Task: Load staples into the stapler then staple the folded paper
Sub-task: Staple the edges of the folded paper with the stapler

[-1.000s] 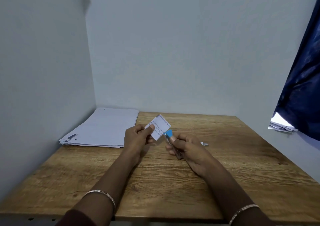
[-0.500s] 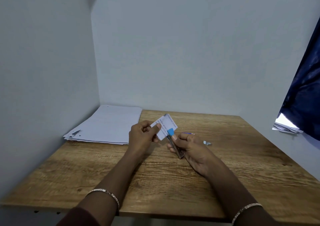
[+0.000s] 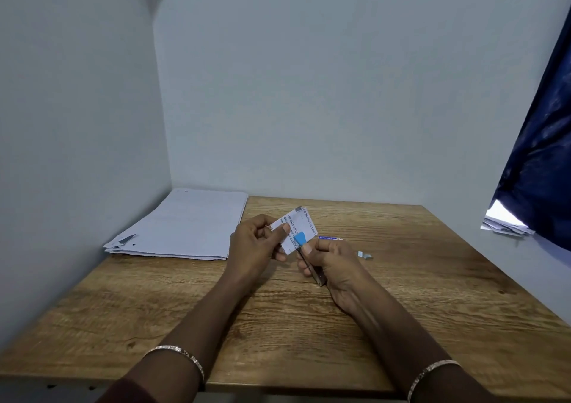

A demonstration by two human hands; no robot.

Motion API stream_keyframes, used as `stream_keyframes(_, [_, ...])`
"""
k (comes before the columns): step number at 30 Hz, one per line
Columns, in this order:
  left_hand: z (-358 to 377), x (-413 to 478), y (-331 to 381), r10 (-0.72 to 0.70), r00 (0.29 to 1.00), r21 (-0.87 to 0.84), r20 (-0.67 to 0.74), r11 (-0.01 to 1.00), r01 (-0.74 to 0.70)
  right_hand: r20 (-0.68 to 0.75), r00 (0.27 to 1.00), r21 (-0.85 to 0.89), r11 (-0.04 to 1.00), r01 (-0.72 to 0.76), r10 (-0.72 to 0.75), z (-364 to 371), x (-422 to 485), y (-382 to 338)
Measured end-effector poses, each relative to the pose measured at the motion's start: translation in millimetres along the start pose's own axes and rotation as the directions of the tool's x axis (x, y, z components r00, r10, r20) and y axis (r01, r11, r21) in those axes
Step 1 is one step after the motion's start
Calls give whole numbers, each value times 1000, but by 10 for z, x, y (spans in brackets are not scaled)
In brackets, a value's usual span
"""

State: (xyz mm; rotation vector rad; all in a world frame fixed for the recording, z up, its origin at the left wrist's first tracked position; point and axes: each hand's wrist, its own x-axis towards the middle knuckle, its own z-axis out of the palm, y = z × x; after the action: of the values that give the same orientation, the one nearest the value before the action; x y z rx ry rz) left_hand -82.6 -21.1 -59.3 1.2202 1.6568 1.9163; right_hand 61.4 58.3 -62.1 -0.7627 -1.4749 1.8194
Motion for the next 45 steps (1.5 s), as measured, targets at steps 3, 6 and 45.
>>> stream_keyframes(3, [0,8,-10,-16,1000,-7,8,1000,16,-26,1000,-3,1000,-9,9,21,8,-1])
stream_keyframes(6, [0,11,-6,-35,999,-35,22,999,36,2,1000,31,999,-14,14,-10,-2,-17])
stream_keyframes(45, [9,51,-24,-294,914,-302,280,877,375,-138,990,121,993,11,6,-11,-52,-83])
